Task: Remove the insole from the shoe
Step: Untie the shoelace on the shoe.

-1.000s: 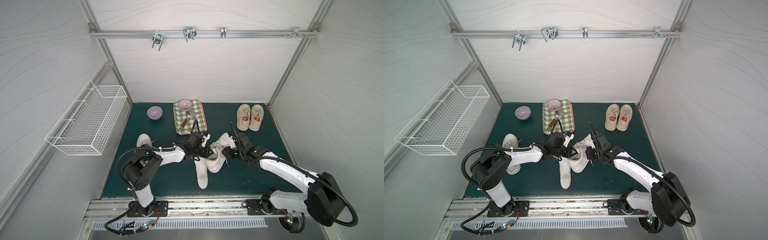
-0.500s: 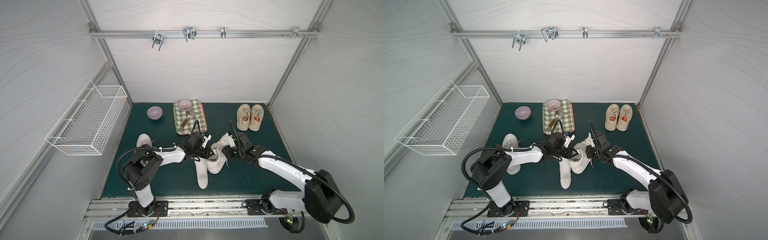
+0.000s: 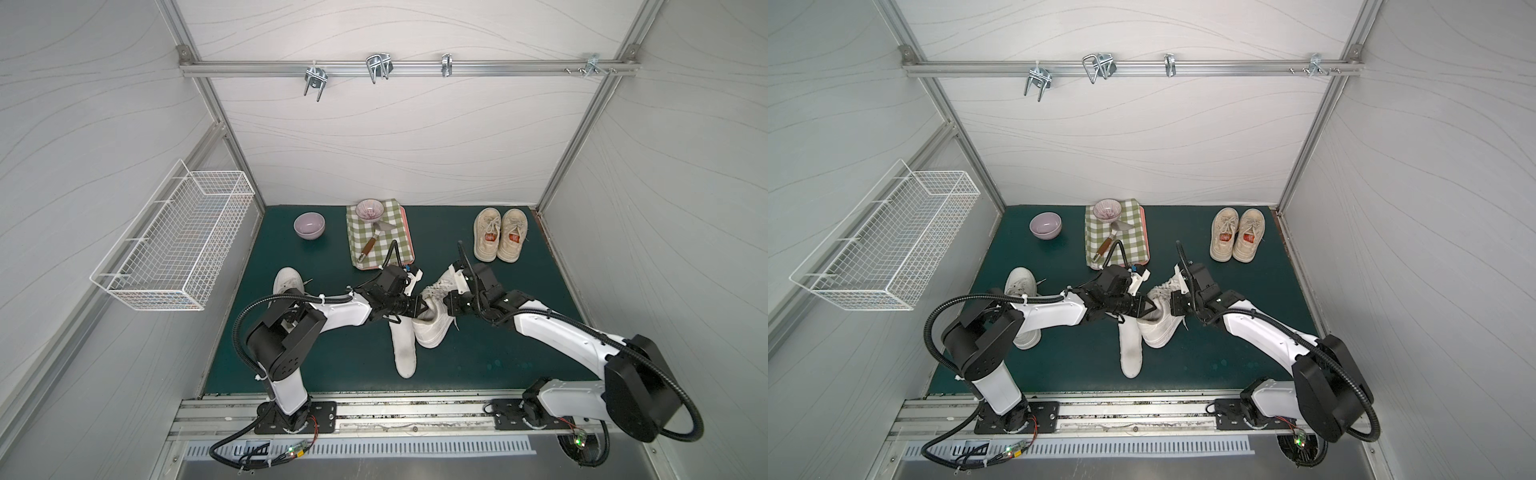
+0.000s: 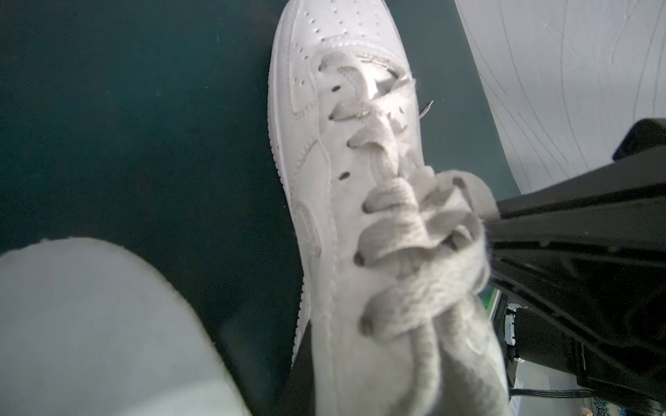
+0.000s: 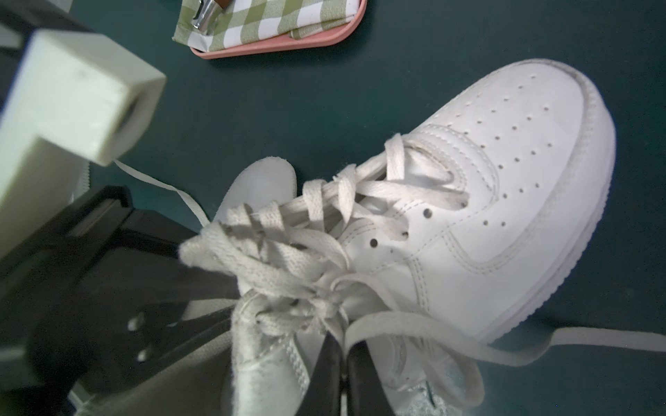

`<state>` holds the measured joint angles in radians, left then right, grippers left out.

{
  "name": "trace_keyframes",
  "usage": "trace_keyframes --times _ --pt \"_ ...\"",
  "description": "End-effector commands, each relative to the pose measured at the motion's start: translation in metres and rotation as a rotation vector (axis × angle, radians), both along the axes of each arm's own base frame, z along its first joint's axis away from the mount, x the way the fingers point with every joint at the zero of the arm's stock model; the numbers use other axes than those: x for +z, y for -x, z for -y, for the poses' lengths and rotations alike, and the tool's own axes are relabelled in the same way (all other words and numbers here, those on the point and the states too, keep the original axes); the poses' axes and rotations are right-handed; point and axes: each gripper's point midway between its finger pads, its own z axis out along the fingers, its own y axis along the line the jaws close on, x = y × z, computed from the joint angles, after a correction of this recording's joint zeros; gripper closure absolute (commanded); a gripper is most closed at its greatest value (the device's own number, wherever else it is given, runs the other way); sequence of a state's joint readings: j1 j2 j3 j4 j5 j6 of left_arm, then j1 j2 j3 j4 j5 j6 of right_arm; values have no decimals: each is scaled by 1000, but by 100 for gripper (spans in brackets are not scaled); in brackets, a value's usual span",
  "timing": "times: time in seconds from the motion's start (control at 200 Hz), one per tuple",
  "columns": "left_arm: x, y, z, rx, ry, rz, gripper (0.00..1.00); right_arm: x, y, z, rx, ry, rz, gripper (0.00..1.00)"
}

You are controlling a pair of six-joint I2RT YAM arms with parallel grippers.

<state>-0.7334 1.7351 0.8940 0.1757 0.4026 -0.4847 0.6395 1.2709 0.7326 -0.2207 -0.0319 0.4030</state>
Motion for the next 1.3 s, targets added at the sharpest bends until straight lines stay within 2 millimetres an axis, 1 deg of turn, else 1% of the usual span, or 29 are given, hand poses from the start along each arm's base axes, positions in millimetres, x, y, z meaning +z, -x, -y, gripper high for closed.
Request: trace_keyframes --times 0.0,0.075,0.155,0.425,0.7,0.765,0.83,0.945,1.075,1.12,1.24,1.295 --pt "55 -37 19 66 106 159 100 -1 7 15 -30 46 4 96" --pt "50 -46 10 123 91 141 100 3 9 24 -57 63 17 98" --pt "47 -51 4 158 72 136 100 7 10 32 -86 66 29 100" --pt "43 -60 -8 232 47 131 100 13 11 64 -196 39 14 100" --pt "34 -70 -19 294 29 97 100 20 8 90 -279 5 -1 100" --pt "34 -72 -20 302 32 93 100 21 8 92 -282 -17 -11 100" --pt "33 -71 -20 301 32 91 100 21 8 86 -260 -45 -19 100" --pt "36 -71 -16 286 48 89 100 21 12 57 -136 -118 -45 100" --pt "41 -69 -8 257 89 75 100 12 21 20 -5 -69 -40 100" --pt "43 -67 -6 248 107 70 100 8 23 10 24 -51 -39 100" --pt "50 -62 0 218 159 61 100 -5 23 -5 47 -76 -79 100" --pt "55 -58 7 181 202 60 100 -11 22 -8 54 -81 -98 95"
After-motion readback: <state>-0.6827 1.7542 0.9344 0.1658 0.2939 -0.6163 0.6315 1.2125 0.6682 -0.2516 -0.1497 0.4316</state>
